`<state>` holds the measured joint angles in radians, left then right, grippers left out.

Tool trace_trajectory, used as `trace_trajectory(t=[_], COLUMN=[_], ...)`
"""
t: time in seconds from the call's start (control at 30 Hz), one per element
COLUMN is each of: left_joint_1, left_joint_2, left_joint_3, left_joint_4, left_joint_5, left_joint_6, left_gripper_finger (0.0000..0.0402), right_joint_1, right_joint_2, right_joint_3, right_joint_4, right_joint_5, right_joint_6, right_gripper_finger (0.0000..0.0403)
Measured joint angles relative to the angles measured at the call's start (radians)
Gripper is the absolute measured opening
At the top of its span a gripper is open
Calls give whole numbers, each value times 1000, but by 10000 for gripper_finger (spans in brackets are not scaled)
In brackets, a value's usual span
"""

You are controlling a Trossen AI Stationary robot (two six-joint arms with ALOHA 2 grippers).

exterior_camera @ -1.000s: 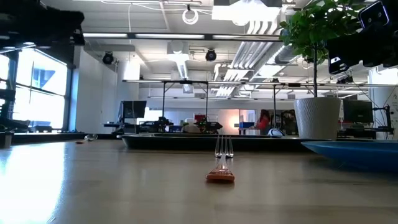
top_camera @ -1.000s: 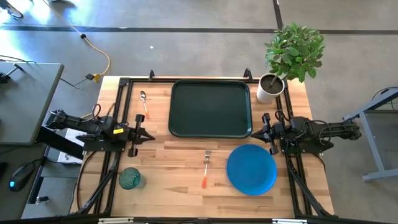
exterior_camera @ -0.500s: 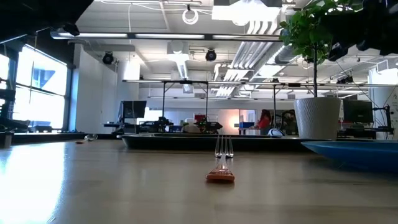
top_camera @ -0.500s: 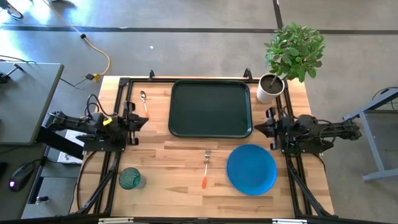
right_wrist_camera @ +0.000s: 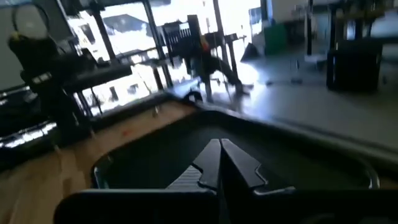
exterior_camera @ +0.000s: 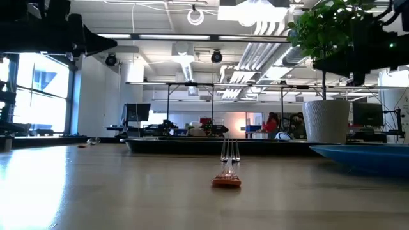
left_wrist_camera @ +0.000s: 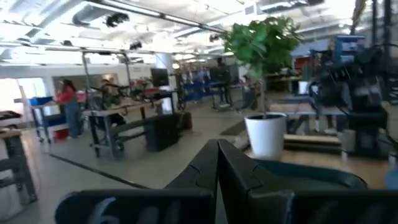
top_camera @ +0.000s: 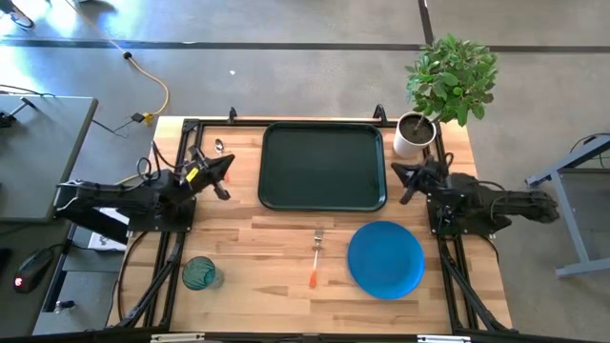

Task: Pick and place plate/cup/fork/spoon on tray
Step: Put the blue plate on the center of the green tray

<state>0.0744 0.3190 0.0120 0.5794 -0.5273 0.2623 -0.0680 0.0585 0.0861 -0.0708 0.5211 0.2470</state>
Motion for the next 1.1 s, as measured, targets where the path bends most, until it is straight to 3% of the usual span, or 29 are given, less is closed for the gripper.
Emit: trace_trajectory(t=[0.17,0.37,0.57,0.7,0.8,0.97,1.1], left_joint_1=[99,210,264,291,307,326,332], left_joint_2=[113,243,411,559,696,863,927], left_joint_3=[1,17,79,175,271,442,502], left_joint_4=[226,258,343,325,308,213,176], left_joint_5=[84,132,252,221,221,118,128], left_joint_6=[17,-17,-103,-137,-174,-224,-226], left_gripper_finger=[4,35,62,75,91,119,137], right_joint_1=[-134,-217,-221,-220,-210,-206,-208], right_joint_2=[70,250,486,597,648,682,683], right_joint_3=[105,144,153,209,234,244,244], right_joint_4=[-259,-188,-65,-248,-366,-456,-411], right_joint_5=[-171,-516,-525,-655,-698,-713,-668], right_joint_6=[214,270,257,395,401,320,285], right_gripper_finger=[1,19,106,170,205,225,226])
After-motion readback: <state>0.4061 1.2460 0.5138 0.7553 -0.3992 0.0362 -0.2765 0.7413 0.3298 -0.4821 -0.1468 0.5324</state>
